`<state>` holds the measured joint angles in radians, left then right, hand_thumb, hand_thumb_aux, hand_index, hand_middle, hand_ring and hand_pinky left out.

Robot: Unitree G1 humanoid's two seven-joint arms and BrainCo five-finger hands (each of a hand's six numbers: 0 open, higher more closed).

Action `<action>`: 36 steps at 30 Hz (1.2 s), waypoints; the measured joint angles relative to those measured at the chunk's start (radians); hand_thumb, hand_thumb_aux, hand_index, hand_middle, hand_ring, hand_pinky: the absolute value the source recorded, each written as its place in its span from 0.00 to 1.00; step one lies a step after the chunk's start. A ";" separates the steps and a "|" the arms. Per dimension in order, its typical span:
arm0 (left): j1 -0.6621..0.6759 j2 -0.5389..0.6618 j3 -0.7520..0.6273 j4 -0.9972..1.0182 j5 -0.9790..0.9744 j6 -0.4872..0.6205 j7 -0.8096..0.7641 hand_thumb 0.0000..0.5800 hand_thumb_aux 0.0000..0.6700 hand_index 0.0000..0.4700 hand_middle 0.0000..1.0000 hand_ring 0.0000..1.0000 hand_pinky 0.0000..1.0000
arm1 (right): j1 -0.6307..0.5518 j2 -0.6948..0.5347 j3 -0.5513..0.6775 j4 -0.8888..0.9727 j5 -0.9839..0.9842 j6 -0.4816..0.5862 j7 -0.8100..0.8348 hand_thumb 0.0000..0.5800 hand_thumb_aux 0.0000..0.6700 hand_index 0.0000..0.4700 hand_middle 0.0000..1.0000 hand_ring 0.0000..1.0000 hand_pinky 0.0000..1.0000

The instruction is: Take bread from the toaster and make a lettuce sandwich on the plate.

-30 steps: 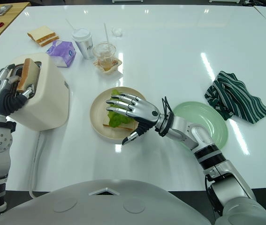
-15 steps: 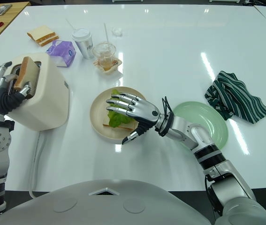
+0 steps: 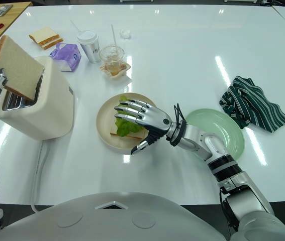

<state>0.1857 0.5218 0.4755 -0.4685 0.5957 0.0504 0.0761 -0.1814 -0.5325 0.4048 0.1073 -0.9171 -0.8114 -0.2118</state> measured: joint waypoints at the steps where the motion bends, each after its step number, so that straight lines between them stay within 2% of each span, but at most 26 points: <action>1: -0.007 -0.011 0.007 -0.005 -0.031 0.001 0.000 1.00 1.00 1.00 0.00 0.00 0.00 | 0.000 0.000 0.000 0.000 0.000 0.000 0.000 0.00 0.00 0.00 0.00 0.00 0.00; 11: -0.042 -0.079 0.046 -0.055 -0.296 0.029 -0.064 1.00 1.00 1.00 0.00 0.00 0.00 | 0.000 -0.001 0.000 0.005 0.000 -0.001 -0.002 0.00 0.00 0.00 0.00 0.00 0.00; 20: -0.102 -0.143 0.008 -0.136 -0.573 0.130 -0.166 1.00 1.00 1.00 0.00 0.00 0.00 | 0.001 -0.004 -0.048 -0.005 0.012 0.033 -0.023 0.00 0.00 0.00 0.00 0.00 0.00; 23: -0.136 -0.158 -0.101 -0.208 -0.630 0.164 -0.209 1.00 1.00 1.00 0.00 0.00 0.00 | 0.001 -0.022 -0.074 -0.008 0.012 0.051 -0.036 0.00 0.00 0.00 0.00 0.00 0.00; 27: -0.169 -0.206 -0.256 -0.206 -0.648 0.199 -0.232 1.00 1.00 1.00 0.00 0.00 0.00 | 0.000 -0.070 -0.134 -0.006 0.011 0.077 -0.047 0.00 0.00 0.00 0.00 0.00 0.00; 33: -0.157 -0.259 -0.454 -0.028 -0.638 0.171 -0.290 1.00 1.00 1.00 0.00 0.00 0.00 | -0.019 -0.144 -0.196 0.000 -0.011 0.124 -0.079 0.00 0.00 0.00 0.00 0.00 0.00; 36: -0.161 -0.259 -0.533 0.075 -0.635 0.142 -0.345 1.00 1.00 1.00 0.00 0.00 0.00 | -0.031 -0.175 -0.249 0.019 -0.028 0.189 -0.102 0.00 0.00 0.00 0.00 0.00 0.00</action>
<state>0.0245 0.2630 -0.0578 -0.3934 -0.0397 0.1923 -0.2688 -0.2126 -0.7080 0.1559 0.1262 -0.9447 -0.6223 -0.3139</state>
